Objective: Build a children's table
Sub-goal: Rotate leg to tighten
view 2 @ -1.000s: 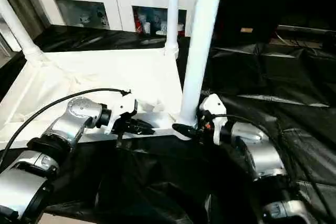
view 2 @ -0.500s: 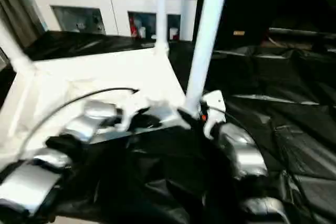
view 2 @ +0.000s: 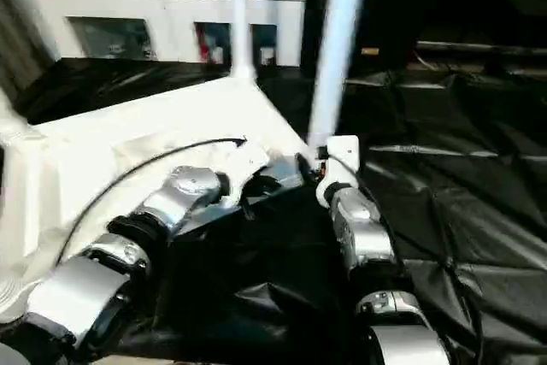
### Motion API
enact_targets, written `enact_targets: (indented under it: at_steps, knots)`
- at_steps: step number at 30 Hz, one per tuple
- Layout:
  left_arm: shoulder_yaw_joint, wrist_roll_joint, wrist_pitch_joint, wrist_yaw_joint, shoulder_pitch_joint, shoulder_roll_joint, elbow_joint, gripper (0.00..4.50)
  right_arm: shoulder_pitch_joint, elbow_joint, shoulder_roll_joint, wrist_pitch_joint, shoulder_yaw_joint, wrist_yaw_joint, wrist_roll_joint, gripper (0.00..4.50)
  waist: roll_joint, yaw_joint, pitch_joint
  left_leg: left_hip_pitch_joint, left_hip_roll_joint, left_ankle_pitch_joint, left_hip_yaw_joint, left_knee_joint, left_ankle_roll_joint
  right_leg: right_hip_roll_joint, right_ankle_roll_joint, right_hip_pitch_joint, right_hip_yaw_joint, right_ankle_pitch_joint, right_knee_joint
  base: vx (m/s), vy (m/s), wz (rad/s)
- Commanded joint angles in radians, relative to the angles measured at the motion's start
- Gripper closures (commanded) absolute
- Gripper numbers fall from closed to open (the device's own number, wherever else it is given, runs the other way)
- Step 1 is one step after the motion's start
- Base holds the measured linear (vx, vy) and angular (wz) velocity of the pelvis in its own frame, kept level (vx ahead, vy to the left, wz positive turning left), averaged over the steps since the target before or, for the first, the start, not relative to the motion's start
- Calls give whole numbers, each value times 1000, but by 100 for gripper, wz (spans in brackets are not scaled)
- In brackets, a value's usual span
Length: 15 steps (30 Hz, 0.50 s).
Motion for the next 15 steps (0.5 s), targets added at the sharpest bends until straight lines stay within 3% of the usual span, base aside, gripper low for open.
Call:
enact_targets:
  at_steps: [1,5,7,8,10,12,14,15]
  knots:
    - [5,-15,-54,-45,-25,3,-44,450,28,-57,13,26,105,167,5,76,-12,1,-63,12,38,-397,-26,-91,38,-43,-181,32,22,-376,-71,0,0,0]
    - [-9,-24,-93,-181,-6,60,-73,450,100,-224,-125,68,153,386,37,76,-17,13,-67,13,41,-325,-18,-81,71,-44,-213,33,29,-304,-61,0,0,0]
    - [-11,-26,-99,-203,-4,68,-76,450,109,-242,-143,73,152,417,44,76,-13,19,-74,9,44,-255,-12,-74,96,-43,-242,33,29,-223,-49,52,-26,3]
    - [-18,-31,-114,-253,4,86,-86,450,123,-277,-179,86,149,469,60,76,-16,20,-76,4,43,-230,-12,-70,101,-43,-248,37,28,-197,-44,54,-27,1]
    - [-28,-40,-136,-327,18,110,-104,450,139,-315,-226,93,149,532,72,76,-13,36,-88,-1,48,-119,-9,-52,142,-40,-281,36,28,-38,-15,52,-24,-1]
    - [-33,-61,-142,-420,39,133,-134,450,149,-345,-271,97,150,585,80,76,-13,41,-91,-7,45,-51,-6,-42,175,-35,-313,34,25,78,1,54,-20,-2]
    - [-34,-84,-141,-494,58,147,-160,450,152,-353,-293,85,152,612,75,76,-14,46,-97,-8,43,-12,-4,-33,204,-35,-333,33,25,149,12,0,0,0]
    - [-37,-96,-131,-546,74,161,-181,450,154,-357,-308,87,156,637,78,76,-10,52,-96,-3,46,-5,-1,-30,218,-35,-341,23,26,156,11,0,0,0]
